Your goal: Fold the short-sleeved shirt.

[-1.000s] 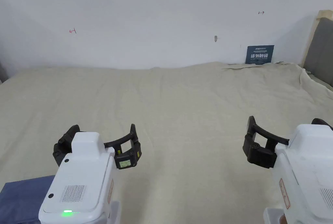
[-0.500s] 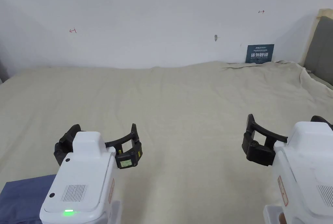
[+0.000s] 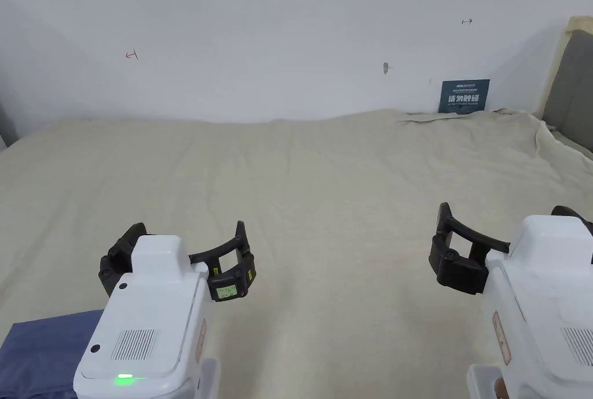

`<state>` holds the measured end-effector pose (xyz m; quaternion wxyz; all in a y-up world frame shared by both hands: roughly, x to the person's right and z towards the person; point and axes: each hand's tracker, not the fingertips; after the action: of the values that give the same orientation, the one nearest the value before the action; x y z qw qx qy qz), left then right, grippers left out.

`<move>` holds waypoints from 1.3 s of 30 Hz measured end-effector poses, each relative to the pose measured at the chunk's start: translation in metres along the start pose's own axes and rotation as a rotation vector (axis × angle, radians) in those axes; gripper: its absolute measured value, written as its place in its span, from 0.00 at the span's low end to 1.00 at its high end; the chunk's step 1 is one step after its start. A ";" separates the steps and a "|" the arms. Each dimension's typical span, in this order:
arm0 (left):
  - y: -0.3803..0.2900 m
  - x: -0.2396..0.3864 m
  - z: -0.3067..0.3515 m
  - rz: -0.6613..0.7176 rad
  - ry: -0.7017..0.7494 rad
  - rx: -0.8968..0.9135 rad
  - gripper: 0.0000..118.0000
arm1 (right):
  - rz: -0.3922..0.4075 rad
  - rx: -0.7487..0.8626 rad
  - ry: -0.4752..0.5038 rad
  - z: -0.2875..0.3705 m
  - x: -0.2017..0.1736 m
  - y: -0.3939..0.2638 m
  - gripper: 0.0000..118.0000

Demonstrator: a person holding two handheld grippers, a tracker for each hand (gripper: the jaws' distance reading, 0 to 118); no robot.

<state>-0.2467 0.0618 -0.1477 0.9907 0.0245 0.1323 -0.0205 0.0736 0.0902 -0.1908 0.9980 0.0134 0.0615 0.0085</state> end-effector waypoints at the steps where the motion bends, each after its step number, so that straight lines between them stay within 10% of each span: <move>1: 0.000 0.001 0.000 -0.003 0.000 -0.001 1.00 | -0.003 0.000 0.000 0.000 0.000 0.000 0.93; 39: 0.001 0.003 -0.002 -0.015 -0.006 -0.002 1.00 | -0.023 -0.011 0.008 0.005 -0.006 0.009 0.93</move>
<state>-0.2440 0.0630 -0.1501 0.9909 0.0222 0.1297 -0.0281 0.0678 0.0987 -0.1852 0.9978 0.0073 0.0657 -0.0027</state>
